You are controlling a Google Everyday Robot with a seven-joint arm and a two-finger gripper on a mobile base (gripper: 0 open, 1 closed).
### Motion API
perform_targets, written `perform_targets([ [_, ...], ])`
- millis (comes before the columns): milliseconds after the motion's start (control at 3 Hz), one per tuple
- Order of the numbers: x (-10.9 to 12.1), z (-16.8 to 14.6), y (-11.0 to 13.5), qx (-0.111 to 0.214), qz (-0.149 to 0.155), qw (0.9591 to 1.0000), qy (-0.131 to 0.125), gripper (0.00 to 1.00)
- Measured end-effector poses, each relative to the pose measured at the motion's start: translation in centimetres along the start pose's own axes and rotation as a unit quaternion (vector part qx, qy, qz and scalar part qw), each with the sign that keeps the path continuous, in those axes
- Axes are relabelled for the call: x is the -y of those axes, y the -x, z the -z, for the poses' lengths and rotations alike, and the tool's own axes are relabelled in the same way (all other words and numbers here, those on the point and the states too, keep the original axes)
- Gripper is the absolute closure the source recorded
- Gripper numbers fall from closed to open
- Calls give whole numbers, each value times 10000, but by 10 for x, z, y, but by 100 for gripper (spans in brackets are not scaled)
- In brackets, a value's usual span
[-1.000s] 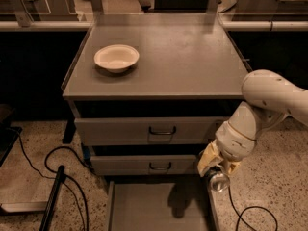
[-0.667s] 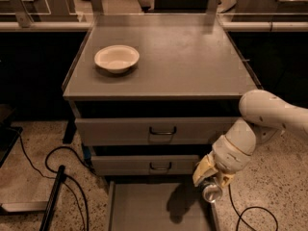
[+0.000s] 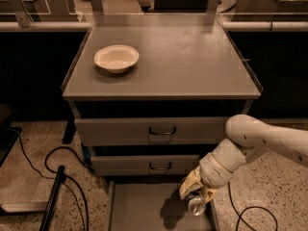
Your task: Place redbull can into bottom drawer
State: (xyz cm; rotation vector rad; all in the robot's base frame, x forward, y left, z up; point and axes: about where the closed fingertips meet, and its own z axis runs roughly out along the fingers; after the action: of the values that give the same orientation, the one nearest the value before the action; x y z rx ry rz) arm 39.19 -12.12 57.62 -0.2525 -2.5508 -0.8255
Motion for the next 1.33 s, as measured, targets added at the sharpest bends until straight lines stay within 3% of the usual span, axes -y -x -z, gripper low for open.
perform_targets([
  [667,5,-10,3,-78,-106,9999,78,100],
  [1000,26,-57,14,-176,-765,9955,539,100],
  [1333,38,-94,43,-38,-1174,9897,822,100],
])
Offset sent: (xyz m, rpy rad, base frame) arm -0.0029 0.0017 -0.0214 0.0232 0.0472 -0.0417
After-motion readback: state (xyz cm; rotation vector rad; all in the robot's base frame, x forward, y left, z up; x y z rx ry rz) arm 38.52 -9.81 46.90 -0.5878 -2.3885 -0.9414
